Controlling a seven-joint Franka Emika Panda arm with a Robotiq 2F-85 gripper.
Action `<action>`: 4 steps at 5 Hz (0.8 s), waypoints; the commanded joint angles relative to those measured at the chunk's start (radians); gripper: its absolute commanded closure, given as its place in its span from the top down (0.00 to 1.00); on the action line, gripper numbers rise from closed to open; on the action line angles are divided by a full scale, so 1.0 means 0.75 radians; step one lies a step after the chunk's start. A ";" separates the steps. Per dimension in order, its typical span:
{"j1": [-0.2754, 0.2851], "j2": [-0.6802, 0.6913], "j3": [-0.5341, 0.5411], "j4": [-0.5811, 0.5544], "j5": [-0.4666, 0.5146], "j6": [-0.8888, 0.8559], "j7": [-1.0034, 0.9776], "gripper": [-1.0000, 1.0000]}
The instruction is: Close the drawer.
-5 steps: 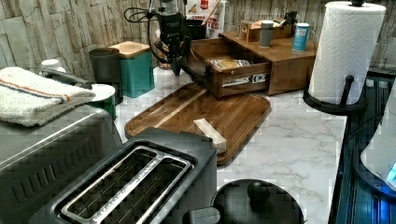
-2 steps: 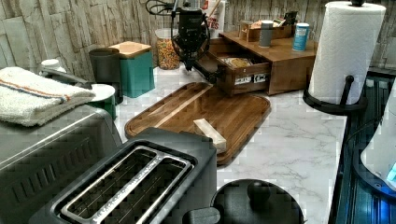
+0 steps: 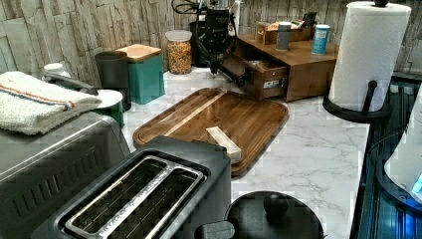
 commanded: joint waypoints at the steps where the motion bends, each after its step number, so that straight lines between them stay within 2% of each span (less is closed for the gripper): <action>1: -0.215 0.029 -0.289 0.025 -0.219 -0.167 -0.094 0.00; 2: -0.273 0.127 -0.318 0.173 -0.192 -0.307 -0.162 0.00; 3: -0.225 0.077 -0.382 0.140 -0.251 -0.321 -0.045 0.00; 4: -0.221 0.064 -0.375 0.125 -0.230 -0.260 -0.052 0.00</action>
